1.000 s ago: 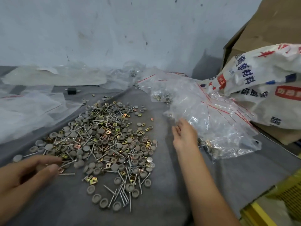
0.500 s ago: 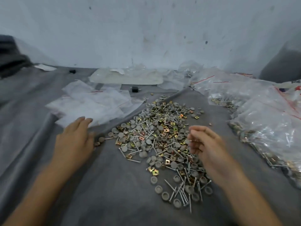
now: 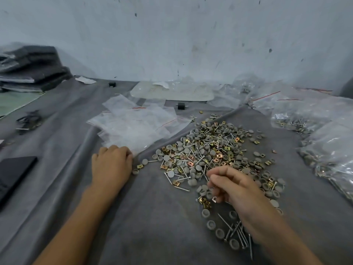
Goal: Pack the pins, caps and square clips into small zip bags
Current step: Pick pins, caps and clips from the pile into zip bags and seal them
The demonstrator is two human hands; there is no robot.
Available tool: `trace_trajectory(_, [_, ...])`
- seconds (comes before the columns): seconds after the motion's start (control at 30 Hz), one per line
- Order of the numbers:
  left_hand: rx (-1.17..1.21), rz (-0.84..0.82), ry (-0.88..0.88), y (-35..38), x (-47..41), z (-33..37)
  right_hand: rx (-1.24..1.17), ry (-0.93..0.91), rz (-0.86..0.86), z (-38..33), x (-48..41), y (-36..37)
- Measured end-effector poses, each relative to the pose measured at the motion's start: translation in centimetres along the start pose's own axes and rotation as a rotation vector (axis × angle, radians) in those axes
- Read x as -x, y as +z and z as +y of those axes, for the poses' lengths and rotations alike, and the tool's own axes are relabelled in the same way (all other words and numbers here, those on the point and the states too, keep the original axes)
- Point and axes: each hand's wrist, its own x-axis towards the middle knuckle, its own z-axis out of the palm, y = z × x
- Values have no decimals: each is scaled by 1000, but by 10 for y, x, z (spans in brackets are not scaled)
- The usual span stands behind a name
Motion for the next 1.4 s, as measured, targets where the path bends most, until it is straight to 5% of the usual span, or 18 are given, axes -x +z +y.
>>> trace_trajectory(0.2, [339, 178, -46, -15, 6, 10, -58, -40, -11, -2, 0, 4])
trace_trajectory(0.33, [755, 199, 64, -35, 27, 30, 65, -107, -72, 0, 3, 11])
trace_trajectory(0.43, [858, 218, 203, -42, 58, 45, 192, -154, -196, 2, 8, 14])
trace_trajectory(0.7, [1079, -103, 478, -27, 90, 73, 49, -220, -324, 5, 14, 36])
trace_trajectory(0.9, [1030, -159, 520, -29, 91, 69, -152, -104, -159, 10, 5, 35])
trace_trajectory(1.1, [854, -215, 520, -28, 88, 65, -325, -31, -214, 11, 3, 31])
trace_trajectory(1.4, [608, -149, 585, -31, 93, 68, -187, -84, -133, 14, 5, 38])
